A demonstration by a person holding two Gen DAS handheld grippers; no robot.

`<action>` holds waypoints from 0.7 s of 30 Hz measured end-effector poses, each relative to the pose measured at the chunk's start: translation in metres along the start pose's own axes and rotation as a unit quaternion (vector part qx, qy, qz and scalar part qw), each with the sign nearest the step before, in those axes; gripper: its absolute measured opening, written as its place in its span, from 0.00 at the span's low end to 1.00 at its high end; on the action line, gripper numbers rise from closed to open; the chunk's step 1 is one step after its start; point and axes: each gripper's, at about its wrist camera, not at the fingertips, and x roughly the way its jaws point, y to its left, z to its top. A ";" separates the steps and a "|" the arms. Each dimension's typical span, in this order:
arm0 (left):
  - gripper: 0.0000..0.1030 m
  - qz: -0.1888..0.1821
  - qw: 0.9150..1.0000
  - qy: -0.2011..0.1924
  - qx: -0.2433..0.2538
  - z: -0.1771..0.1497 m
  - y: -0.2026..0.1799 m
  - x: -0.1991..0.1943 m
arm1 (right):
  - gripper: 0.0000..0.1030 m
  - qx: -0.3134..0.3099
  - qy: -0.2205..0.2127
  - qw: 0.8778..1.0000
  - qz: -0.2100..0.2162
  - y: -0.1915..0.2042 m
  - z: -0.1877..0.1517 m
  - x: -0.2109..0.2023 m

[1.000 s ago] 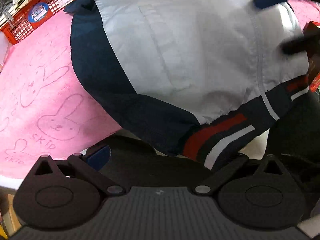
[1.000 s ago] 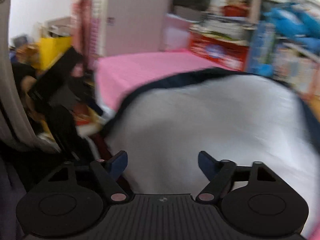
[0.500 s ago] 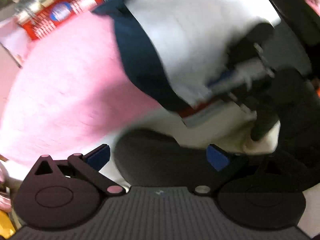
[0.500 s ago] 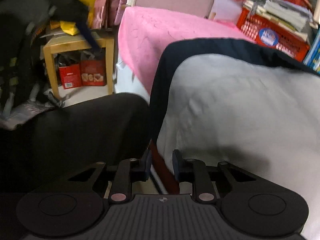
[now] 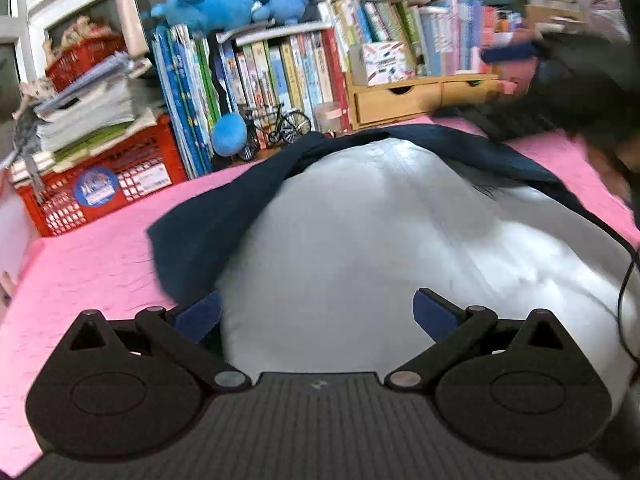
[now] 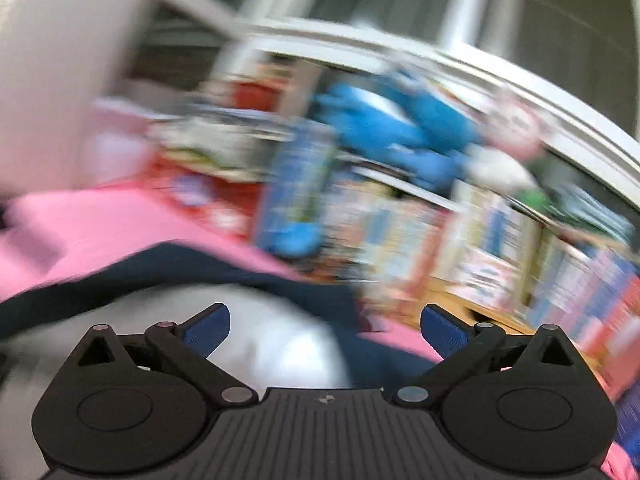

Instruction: Fold clothes

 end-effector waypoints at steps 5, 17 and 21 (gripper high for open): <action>1.00 0.003 0.999 0.037 -0.004 -0.015 -0.011 0.035 | 0.95 -0.036 0.106 0.994 0.005 0.017 0.012 0.119; 1.00 -0.036 0.997 0.019 -0.064 -0.036 0.000 0.048 | 0.08 0.103 0.145 0.963 -0.202 -0.113 -0.013 0.089; 1.00 -0.034 0.997 0.018 -0.065 -0.035 -0.001 0.049 | 0.10 0.139 0.172 0.918 -0.329 -0.210 -0.053 0.029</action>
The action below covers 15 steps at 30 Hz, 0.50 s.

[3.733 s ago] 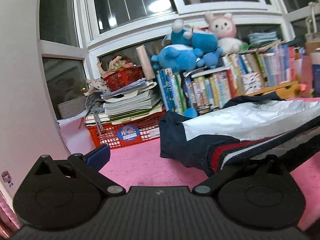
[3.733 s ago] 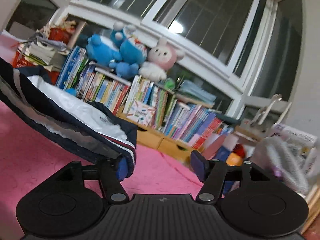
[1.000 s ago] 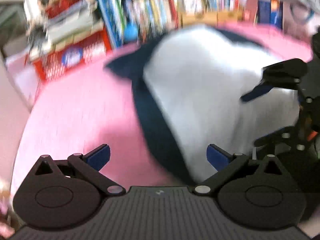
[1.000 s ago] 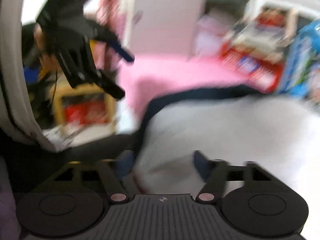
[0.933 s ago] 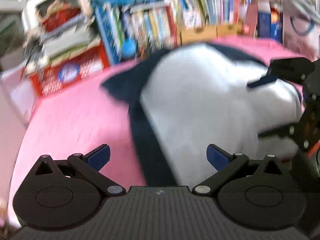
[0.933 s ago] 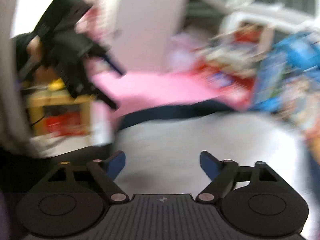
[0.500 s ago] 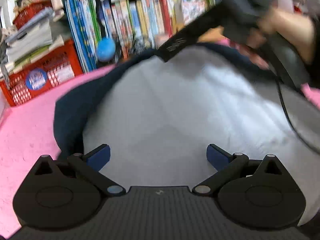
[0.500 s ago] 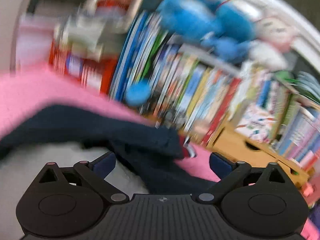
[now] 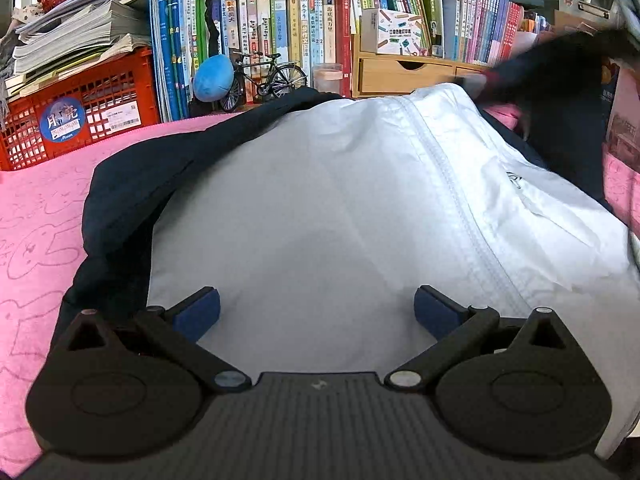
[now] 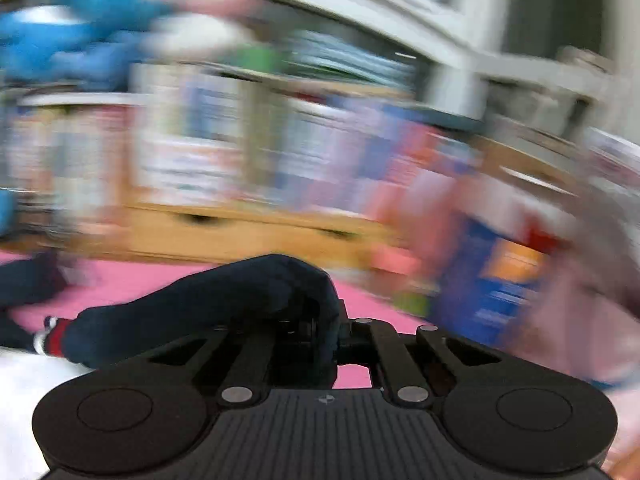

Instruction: Fold clothes

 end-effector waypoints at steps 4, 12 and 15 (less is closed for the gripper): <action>1.00 0.001 1.000 -0.001 0.000 0.001 0.000 0.002 | 0.69 -0.046 0.136 0.990 0.014 -0.058 -0.055 0.026; 1.00 0.006 1.000 -0.002 -0.003 0.001 -0.001 0.003 | 1.00 0.077 0.148 0.968 0.186 -0.044 -0.049 -0.040; 1.00 0.010 1.000 -0.003 -0.006 0.001 -0.002 0.003 | 1.00 0.167 0.143 0.903 0.369 0.000 -0.019 -0.050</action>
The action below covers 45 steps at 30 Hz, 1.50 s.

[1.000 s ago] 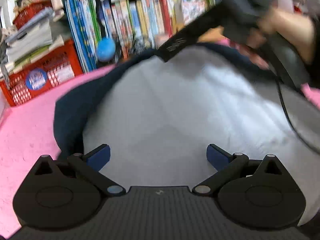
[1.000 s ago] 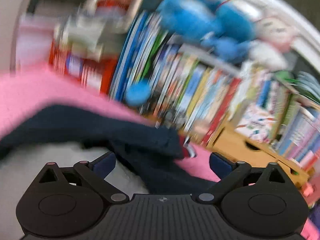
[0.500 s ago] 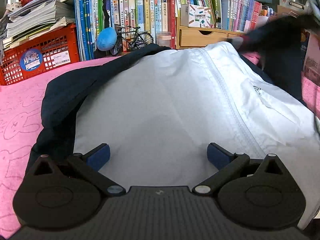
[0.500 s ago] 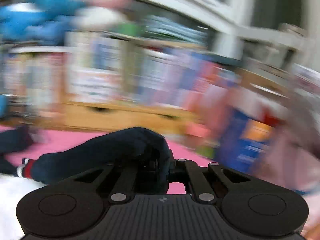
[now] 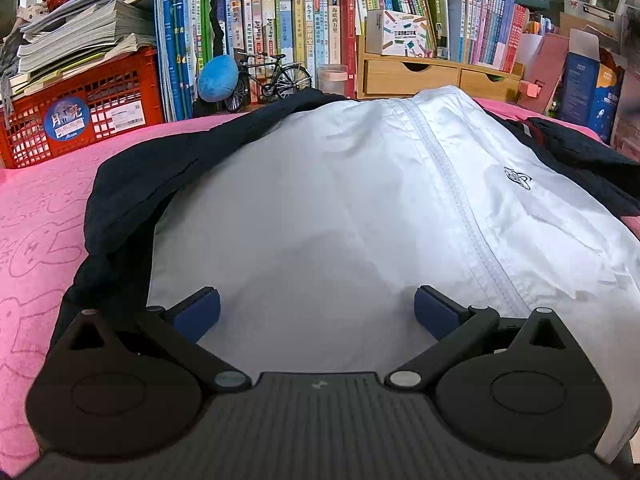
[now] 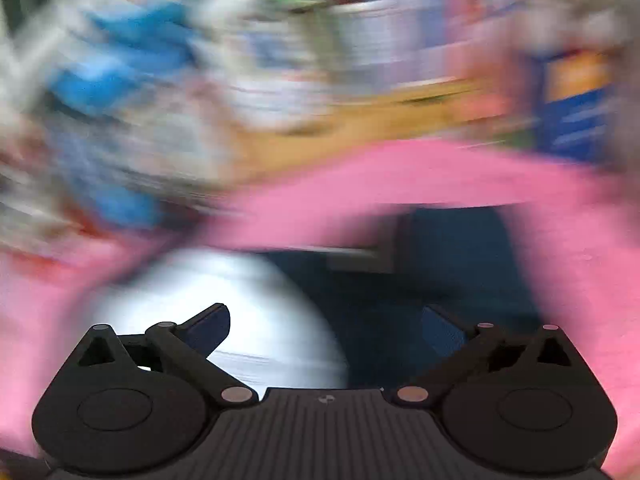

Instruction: Fold clothes

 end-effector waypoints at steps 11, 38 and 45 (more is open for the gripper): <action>1.00 -0.002 1.000 -0.005 -0.008 -0.002 0.002 -0.001 | 0.92 -0.017 0.087 0.995 -0.042 0.166 0.034 0.275; 1.00 -0.012 1.000 -0.010 -0.018 0.001 0.006 -0.004 | 0.57 -0.357 0.062 0.929 -0.079 0.222 0.028 0.215; 1.00 -0.008 1.000 -0.006 -0.009 0.001 0.006 -0.003 | 0.53 -0.328 0.096 0.938 -0.063 0.120 -0.028 0.209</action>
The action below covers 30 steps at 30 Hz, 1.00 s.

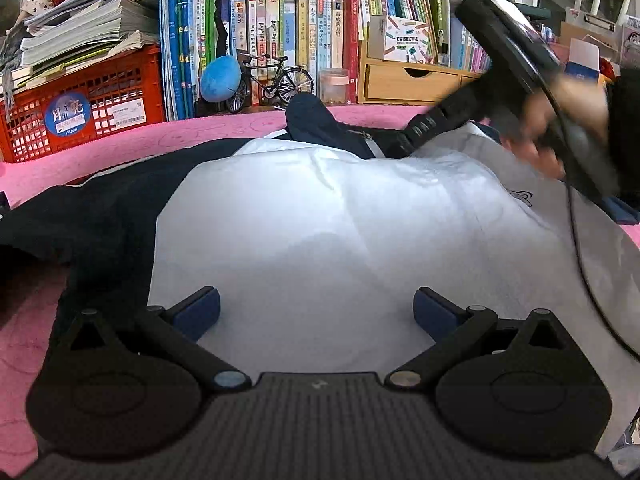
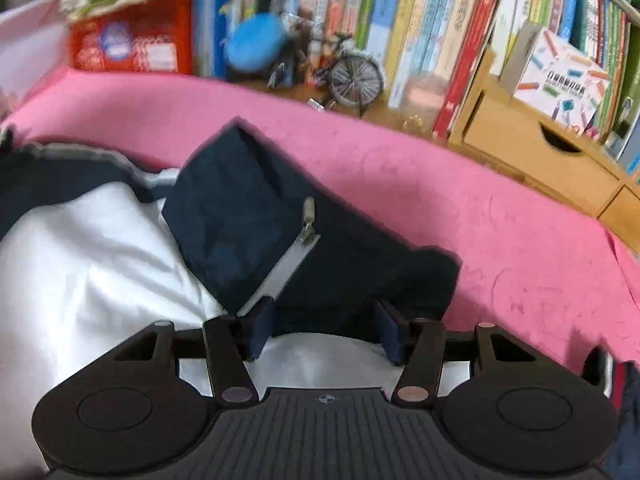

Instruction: Fold clothes

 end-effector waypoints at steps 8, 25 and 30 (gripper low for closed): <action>1.00 0.003 1.000 0.002 0.004 0.000 0.000 0.000 | 0.65 0.031 -0.063 0.996 -0.049 -0.013 0.021 0.032; 1.00 0.002 1.000 0.002 0.004 -0.001 0.000 -0.001 | 0.57 0.086 -0.117 0.983 -0.113 -0.045 -0.058 -0.098; 1.00 0.003 1.000 0.002 0.005 -0.001 0.000 0.000 | 0.86 0.062 -0.058 0.965 -0.247 -0.103 -0.083 -0.076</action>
